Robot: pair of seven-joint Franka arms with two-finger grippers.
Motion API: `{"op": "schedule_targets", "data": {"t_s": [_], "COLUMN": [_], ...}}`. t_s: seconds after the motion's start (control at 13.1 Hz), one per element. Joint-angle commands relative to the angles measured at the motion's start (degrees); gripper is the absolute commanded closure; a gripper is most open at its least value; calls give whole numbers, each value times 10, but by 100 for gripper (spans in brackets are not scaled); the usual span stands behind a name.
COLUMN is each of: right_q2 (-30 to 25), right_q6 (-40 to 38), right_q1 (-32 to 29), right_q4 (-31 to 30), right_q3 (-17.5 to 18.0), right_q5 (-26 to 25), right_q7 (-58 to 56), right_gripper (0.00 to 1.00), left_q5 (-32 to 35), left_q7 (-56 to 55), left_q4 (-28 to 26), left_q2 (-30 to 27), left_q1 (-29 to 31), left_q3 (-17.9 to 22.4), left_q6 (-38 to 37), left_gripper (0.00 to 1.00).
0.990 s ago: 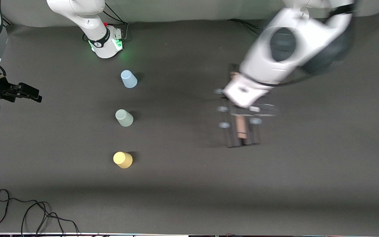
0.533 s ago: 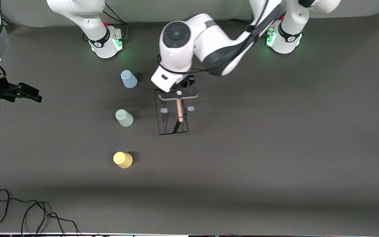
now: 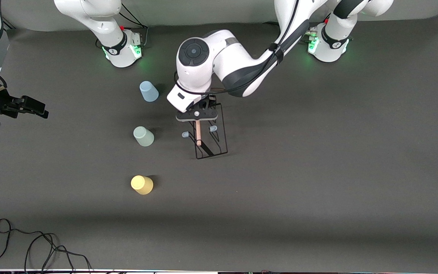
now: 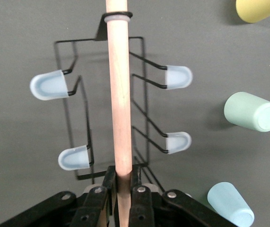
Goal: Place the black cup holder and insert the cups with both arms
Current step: 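Carry the black rack with the left gripper to the table middle, then release the rack and raise the left gripper while the right gripper reaches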
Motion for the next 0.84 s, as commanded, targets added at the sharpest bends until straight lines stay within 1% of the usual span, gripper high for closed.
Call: {"op": "schedule_targets", "data": {"t_s": [0.0,0.3,0.53,0.61,0.69,0.76], "right_q2": [-7,-7,-7,-7,-6,-6], "right_q6": [-4,-4,-4,-4,-4,-4], "right_q1": [5,5,5,5,5,6], "right_q4": [-3,-3,-3,-3,-3,-2], "right_q3": [-4,-4,-4,-4,-4,-4], "right_q5": [-10,-10,-10,-10,-9,-8], "right_q7": [-5,-5,-5,-5,-4,-3], "right_gripper": [0,0,0,0,0,0], "left_q5": [4,5,2,0,4,6], "left_q7": [2,-15,-15,-15,-15,-15], "left_q4": [25,-16,-18,-18,-18,-11], "left_q2": [27,35,40,40,37,31], "left_q1": [-9,-9,-6,-4,0,0], "left_q3": [7,7,7,8,9,10], "left_q6": [18,90,95,95,94,88], "left_gripper": [100,100,100,85,1,0]}}
